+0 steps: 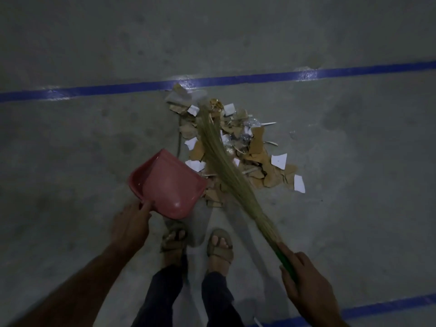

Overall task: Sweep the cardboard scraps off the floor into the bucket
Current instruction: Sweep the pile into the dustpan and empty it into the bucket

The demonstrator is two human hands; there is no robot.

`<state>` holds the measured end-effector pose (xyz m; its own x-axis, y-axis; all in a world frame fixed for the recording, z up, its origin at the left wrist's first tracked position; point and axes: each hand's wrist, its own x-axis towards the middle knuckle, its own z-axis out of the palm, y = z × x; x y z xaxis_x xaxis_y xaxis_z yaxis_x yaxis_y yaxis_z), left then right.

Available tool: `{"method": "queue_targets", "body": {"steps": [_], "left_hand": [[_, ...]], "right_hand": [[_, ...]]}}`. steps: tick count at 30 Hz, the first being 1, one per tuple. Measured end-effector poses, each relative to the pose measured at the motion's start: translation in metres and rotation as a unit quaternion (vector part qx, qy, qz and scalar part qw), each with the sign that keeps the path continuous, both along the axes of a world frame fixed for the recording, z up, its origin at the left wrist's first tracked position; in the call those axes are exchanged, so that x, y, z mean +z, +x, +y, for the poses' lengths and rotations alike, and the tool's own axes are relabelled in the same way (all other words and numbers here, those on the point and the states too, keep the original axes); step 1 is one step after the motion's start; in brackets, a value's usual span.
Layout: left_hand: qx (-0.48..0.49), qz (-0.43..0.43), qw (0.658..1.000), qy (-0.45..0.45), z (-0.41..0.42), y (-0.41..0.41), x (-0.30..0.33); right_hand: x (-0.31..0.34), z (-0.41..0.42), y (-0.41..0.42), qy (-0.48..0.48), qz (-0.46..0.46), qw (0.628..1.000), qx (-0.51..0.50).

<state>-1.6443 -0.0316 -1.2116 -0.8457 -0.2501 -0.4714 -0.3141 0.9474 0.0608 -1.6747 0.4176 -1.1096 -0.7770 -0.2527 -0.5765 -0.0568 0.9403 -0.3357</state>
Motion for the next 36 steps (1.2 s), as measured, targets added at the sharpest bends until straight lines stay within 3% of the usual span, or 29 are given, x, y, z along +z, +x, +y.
{"method": "queue_targets", "body": {"steps": [10,15,20,24,30,36], "left_hand": [[-0.08,-0.061,0.995,-0.006,-0.047,-0.087,-0.096],[-0.162,-0.028,0.986,0.009,-0.06,-0.123,-0.133],[-0.177,-0.027,0.982,0.067,-0.063,-0.143,-0.146],[-0.176,-0.024,0.979,0.1,-0.037,-0.152,-0.15],[-0.195,-0.033,0.975,0.099,-0.009,-0.138,-0.162],[-0.189,-0.043,0.974,0.114,0.011,-0.128,-0.167]], "right_hand": [[-0.072,-0.03,-0.068,0.103,0.09,0.989,-0.06],[-0.145,-0.025,-0.133,0.154,0.102,0.983,-0.002],[-0.162,-0.004,-0.141,0.205,0.069,0.97,0.108],[-0.162,-0.001,-0.123,0.191,0.016,0.968,0.16],[-0.156,-0.006,-0.065,0.088,0.006,0.991,0.101],[-0.124,-0.011,-0.018,0.051,-0.004,0.997,0.056]]}}
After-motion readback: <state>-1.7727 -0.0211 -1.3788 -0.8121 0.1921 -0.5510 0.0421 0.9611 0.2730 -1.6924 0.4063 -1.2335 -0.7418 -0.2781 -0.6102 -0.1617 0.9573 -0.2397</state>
